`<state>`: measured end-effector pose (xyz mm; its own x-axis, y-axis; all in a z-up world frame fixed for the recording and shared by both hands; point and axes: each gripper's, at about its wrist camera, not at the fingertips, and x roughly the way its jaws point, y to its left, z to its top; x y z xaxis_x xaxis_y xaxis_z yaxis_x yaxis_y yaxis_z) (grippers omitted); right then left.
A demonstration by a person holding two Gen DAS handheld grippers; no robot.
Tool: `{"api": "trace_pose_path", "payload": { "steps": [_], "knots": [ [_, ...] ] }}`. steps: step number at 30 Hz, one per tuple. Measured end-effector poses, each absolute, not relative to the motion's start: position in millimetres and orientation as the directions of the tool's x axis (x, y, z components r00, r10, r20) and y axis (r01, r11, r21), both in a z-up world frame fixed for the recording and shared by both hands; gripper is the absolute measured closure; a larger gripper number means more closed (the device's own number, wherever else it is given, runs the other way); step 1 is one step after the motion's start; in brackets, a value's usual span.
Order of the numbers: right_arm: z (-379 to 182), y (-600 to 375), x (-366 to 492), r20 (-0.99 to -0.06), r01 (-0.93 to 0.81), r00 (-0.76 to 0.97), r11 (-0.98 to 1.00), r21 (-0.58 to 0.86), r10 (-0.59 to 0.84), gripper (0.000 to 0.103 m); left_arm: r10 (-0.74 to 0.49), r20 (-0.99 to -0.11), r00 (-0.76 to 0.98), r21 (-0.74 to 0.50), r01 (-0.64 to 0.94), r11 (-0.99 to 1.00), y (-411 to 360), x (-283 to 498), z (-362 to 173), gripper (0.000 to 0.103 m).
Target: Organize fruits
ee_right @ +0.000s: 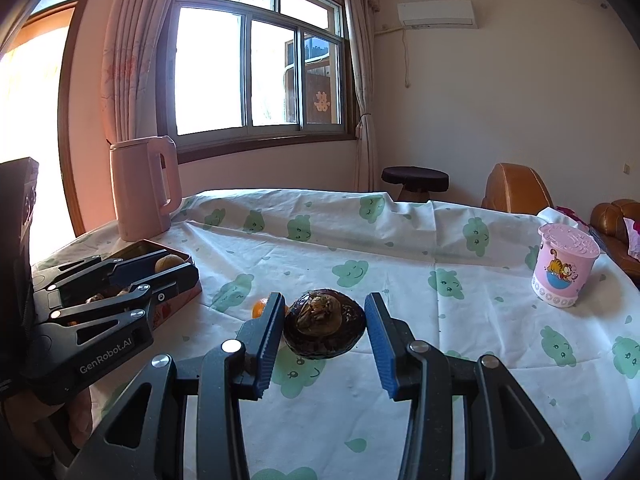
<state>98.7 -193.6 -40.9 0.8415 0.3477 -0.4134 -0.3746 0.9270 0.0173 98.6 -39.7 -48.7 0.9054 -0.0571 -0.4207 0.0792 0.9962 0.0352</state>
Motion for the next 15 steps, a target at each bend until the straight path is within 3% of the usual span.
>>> {"api": "trace_pose_path", "payload": {
  "steps": [15],
  "knots": [
    [-36.3,-196.7,85.2,-0.351,-0.372,0.868,0.928,0.01,0.351,0.059,-0.049,-0.373,0.927,0.031,0.065,0.997,-36.5,89.6,-45.2,0.071]
  ]
}}
